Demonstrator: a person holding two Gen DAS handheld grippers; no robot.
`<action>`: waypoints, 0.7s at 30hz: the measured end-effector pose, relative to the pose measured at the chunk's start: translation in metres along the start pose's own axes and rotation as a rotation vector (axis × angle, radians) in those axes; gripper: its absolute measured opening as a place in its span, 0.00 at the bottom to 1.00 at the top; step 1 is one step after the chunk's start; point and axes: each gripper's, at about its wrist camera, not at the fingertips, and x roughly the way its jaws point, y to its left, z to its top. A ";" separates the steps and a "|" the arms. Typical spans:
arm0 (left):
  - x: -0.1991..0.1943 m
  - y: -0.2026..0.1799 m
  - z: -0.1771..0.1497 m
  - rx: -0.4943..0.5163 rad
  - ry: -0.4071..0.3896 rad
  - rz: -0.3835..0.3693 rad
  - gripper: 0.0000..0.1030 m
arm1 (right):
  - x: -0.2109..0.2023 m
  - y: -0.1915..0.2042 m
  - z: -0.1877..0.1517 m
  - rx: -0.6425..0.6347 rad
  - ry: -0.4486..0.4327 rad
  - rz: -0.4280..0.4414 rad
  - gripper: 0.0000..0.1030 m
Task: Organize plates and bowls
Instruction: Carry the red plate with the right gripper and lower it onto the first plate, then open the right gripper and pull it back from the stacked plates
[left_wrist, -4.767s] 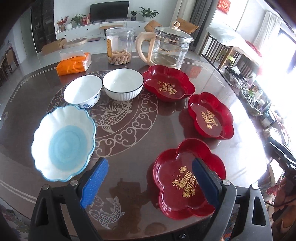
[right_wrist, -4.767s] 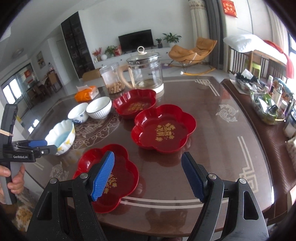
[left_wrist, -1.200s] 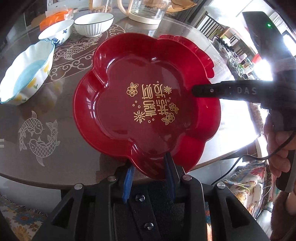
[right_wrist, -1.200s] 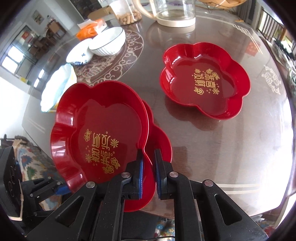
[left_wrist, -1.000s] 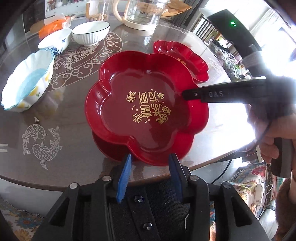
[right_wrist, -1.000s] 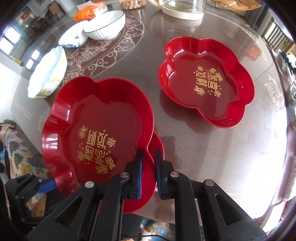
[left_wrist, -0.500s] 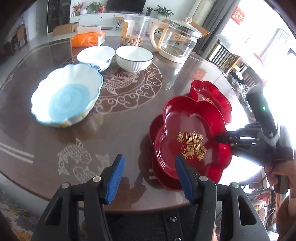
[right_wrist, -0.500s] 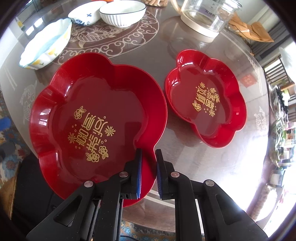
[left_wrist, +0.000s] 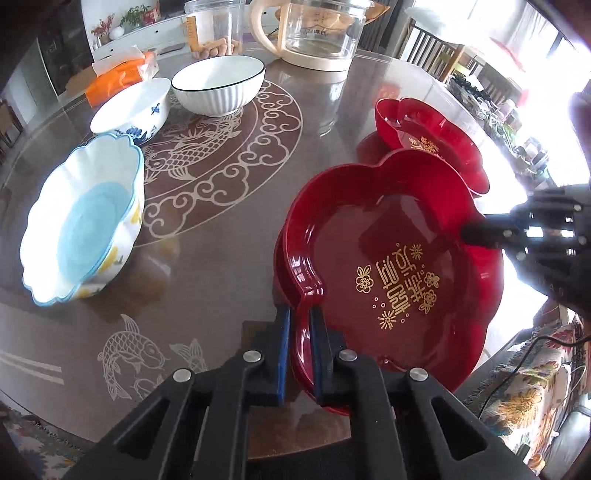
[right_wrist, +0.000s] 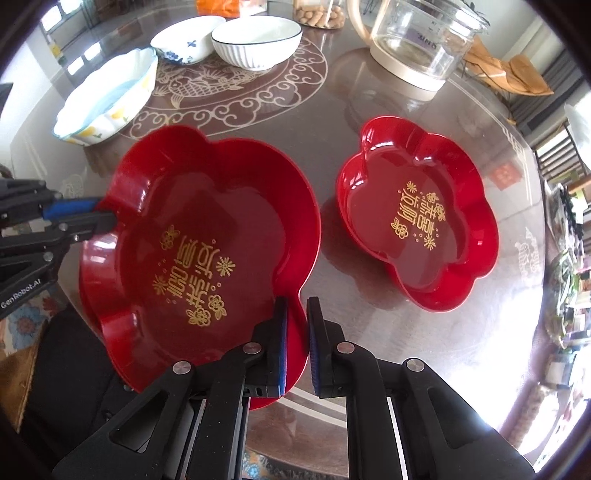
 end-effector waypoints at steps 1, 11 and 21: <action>-0.002 -0.001 -0.004 -0.001 0.016 -0.012 0.10 | 0.000 0.001 0.002 -0.003 -0.001 -0.003 0.12; -0.044 -0.001 -0.031 0.002 -0.110 0.061 0.12 | -0.014 0.000 0.004 0.101 -0.120 0.058 0.61; -0.057 0.000 -0.048 -0.063 -0.320 0.151 0.83 | -0.063 0.020 -0.088 0.381 -0.424 -0.069 0.71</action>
